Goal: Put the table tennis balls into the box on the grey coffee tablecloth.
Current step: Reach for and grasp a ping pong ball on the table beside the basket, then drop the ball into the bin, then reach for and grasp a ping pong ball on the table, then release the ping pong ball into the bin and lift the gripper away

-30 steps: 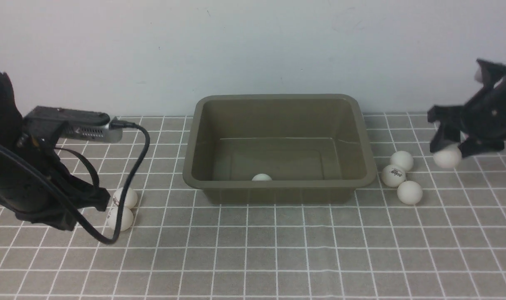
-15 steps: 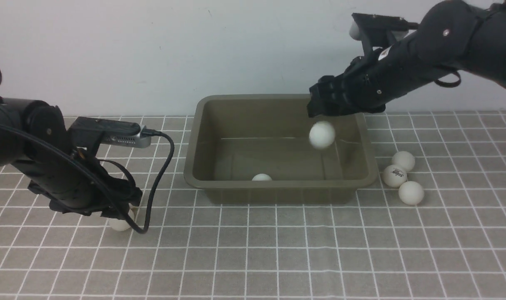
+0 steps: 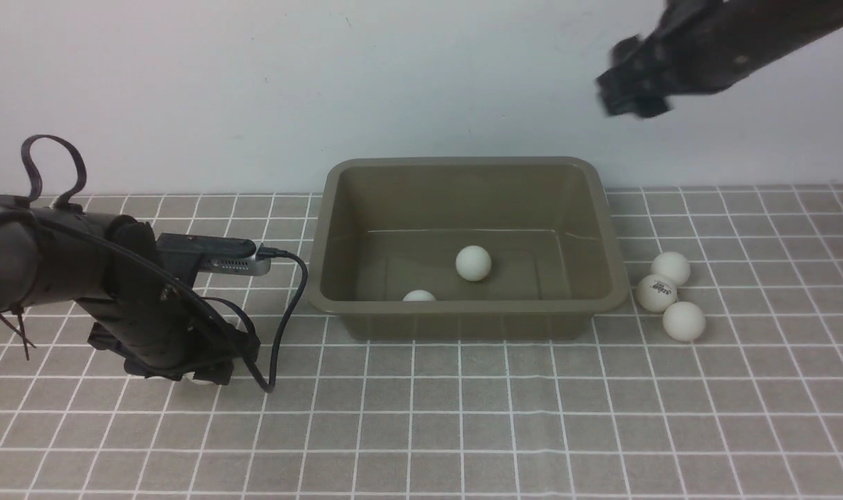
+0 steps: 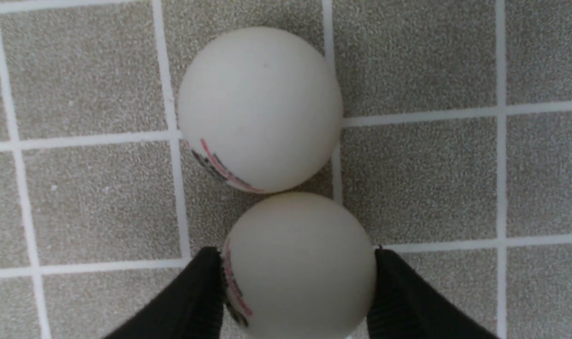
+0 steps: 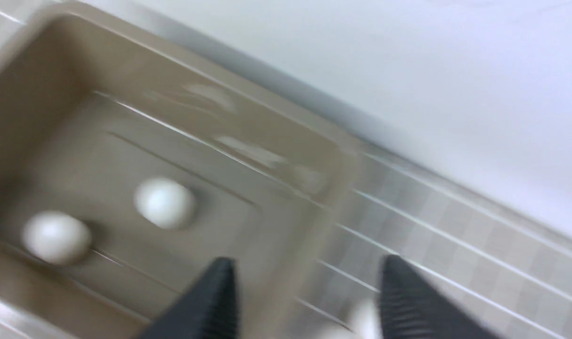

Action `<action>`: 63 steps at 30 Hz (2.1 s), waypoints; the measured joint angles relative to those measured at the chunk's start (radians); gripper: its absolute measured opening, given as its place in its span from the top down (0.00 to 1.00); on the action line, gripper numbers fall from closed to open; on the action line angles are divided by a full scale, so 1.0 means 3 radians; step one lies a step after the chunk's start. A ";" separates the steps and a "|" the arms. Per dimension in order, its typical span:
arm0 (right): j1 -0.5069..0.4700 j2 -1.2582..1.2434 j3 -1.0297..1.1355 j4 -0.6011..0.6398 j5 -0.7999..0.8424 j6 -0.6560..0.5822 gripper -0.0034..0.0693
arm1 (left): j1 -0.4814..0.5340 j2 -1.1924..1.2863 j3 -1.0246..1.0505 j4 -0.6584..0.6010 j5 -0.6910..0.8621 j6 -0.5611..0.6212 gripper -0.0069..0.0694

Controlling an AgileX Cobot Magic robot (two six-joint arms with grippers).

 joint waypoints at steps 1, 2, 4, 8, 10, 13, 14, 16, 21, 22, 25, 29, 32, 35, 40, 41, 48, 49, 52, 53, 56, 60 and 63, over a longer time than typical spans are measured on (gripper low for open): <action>-0.0046 -0.0035 0.0000 -0.0118 0.0132 0.0016 0.60 | 0.0000 0.0003 0.0000 0.0000 0.0018 0.0000 0.45; -0.0104 -0.0047 0.0000 -0.0211 0.0248 0.0049 0.66 | 0.0000 0.0003 0.0000 0.0000 0.0048 0.0004 0.45; -0.0296 -0.0055 0.0000 -0.0286 0.0458 0.0132 0.81 | 0.0000 -0.0022 0.0000 0.0000 0.0176 0.0007 0.45; -0.0925 -0.0063 0.0144 -0.0087 0.0710 0.0268 0.96 | 0.0000 -0.0273 0.0000 -0.0073 0.0610 0.0010 0.45; -0.1146 -0.0063 0.0281 0.0121 0.0717 0.0268 0.97 | -0.0028 -0.0525 -0.0006 -0.0154 0.0724 0.0040 0.45; -0.1330 -0.0063 0.0555 0.0361 0.0695 0.0268 0.97 | -0.0121 -0.0791 -0.0074 -0.0265 0.0797 0.0117 0.45; -0.1347 -0.0063 0.0679 0.0436 0.0654 0.0268 0.97 | -0.0163 -0.0861 -0.0118 -0.0322 0.0812 0.0136 0.45; -0.1346 -0.0063 0.0832 0.0523 0.0576 0.0268 0.96 | -0.0232 -0.0933 -0.0210 -0.0395 0.0844 0.0158 0.45; -0.1075 -0.0041 0.1417 0.0781 -0.0096 0.0016 0.81 | -0.0589 -0.0795 -0.0922 -0.0591 0.1043 0.0255 0.45; -0.1038 -0.0027 0.1447 0.0789 -0.0174 -0.0012 0.78 | -0.0631 -0.0723 -0.1004 -0.0591 0.1052 0.0280 0.45; -0.0898 0.0085 0.1502 0.0798 -0.0424 -0.0101 0.61 | -0.0739 -0.0464 -0.1363 -0.0594 0.1082 0.0355 0.45; -0.0818 0.0247 0.1502 0.0798 -0.0625 -0.0122 0.41 | -0.0834 -0.0065 -0.1768 -0.0595 0.1187 0.0379 0.45; -0.0788 0.0475 0.1502 0.0794 -0.0753 -0.0125 0.24 | -0.0864 0.0392 -0.2177 -0.0601 0.1393 0.0375 0.41; -0.0780 0.0689 0.1502 0.0803 -0.0889 -0.0132 0.19 | -0.0866 0.0695 -0.2472 -0.0599 0.1600 0.0364 0.26; -0.0780 0.0910 0.1502 0.0870 -0.1069 -0.0132 0.27 | -0.0866 0.0831 -0.2772 -0.0593 0.1812 0.0297 0.19; -0.0780 0.0943 0.1502 0.0872 -0.1076 -0.0132 0.31 | -0.0866 0.0831 -0.2832 -0.0583 0.1865 0.0289 0.20; -0.0774 0.0826 0.1502 0.0736 -0.0878 -0.0132 0.46 | -0.0719 0.0590 -0.3251 -0.0187 0.2285 0.0275 0.84; -0.0774 0.0772 0.1502 0.0720 -0.0828 -0.0132 0.46 | -0.0686 0.0558 -0.3254 -0.0158 0.2314 0.0275 0.86; -0.0774 0.0361 0.1502 0.0676 -0.0629 -0.0132 0.46 | -0.0434 0.0431 -0.3241 -0.0007 0.2384 0.0272 0.91; -0.0774 0.0229 0.1502 0.0690 -0.0628 -0.0132 0.46 | -0.0354 0.0402 -0.3208 0.0007 0.2384 0.0265 0.92; -0.0774 -0.0269 0.1502 0.1028 -0.0853 -0.0136 0.46 | -0.0048 0.0271 -0.2948 0.0002 0.2384 0.0240 0.92; -0.0724 -0.0456 0.1484 0.1620 -0.1154 -0.0393 0.46 | 0.0254 0.0094 -0.2404 -0.0114 0.2379 0.0234 0.92; -0.0618 -0.0351 0.1400 0.1891 -0.1158 -0.0637 0.46 | 0.0352 0.0008 -0.1957 -0.0214 0.2275 0.0222 0.92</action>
